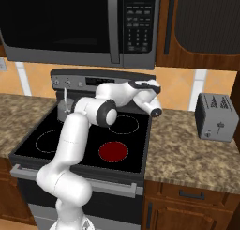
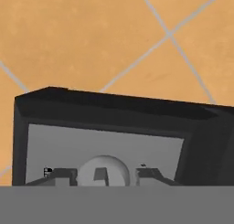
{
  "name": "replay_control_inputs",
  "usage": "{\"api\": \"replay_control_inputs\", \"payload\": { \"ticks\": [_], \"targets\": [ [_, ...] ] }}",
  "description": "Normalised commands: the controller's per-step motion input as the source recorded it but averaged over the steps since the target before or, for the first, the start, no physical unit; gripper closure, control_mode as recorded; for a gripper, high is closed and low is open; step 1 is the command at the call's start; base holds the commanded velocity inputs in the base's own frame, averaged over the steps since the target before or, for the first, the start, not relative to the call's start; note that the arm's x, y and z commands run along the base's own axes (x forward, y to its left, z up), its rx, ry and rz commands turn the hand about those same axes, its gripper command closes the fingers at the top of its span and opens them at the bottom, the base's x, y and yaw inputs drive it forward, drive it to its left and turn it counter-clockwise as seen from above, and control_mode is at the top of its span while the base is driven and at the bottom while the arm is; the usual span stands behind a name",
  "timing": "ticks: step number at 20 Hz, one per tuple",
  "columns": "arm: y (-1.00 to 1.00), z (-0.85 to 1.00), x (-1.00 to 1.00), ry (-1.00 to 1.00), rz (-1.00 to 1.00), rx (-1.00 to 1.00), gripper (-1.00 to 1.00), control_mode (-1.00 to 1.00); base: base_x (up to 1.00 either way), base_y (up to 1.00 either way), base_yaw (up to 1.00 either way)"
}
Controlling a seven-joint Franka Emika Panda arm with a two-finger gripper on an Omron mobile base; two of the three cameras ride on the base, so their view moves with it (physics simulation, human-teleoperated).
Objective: Turn off the front right burner of the stove.
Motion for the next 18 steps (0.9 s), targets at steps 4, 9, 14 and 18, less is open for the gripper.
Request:
{"api": "replay_control_inputs", "payload": {
  "ticks": [4, 9, 14, 18],
  "targets": [
    [-0.14, -0.05, 0.00, 0.00, 0.00, 0.36, 1.00, -1.00, 0.00, 0.00, 0.00],
    [-0.10, -0.03, 0.00, 0.00, 0.00, 0.33, 1.00, -1.00, 0.00, 0.00, 0.00],
    [-0.01, 0.00, 0.00, 0.00, 0.00, 0.29, 1.00, -1.00, 0.00, 0.00, 0.00],
    [-0.01, 0.00, 0.00, 0.00, 0.00, 0.27, 1.00, -1.00, 0.00, 0.00, 0.00]
  ]
}}
